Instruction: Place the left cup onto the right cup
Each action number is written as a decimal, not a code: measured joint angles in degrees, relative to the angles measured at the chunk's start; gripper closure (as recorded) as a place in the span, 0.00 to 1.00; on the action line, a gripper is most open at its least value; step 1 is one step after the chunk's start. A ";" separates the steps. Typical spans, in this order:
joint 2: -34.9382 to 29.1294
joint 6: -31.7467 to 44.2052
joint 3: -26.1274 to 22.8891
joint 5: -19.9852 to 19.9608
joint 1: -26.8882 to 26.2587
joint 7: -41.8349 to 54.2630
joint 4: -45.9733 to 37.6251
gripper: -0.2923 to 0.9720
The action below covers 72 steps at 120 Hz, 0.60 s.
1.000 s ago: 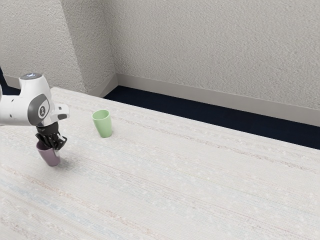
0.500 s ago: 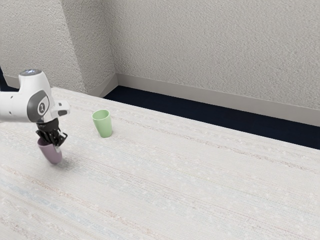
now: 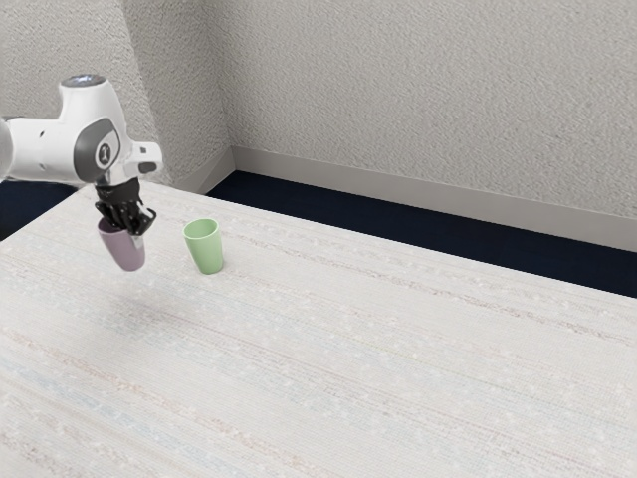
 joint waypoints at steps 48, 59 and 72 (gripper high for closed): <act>9.49 -6.78 -0.01 -2.80 0.01 0.20 15.94 0.85; 12.29 -7.91 -0.01 -3.91 0.01 0.27 19.14 0.85; 14.92 -8.97 -0.04 -5.03 0.10 0.34 22.41 0.85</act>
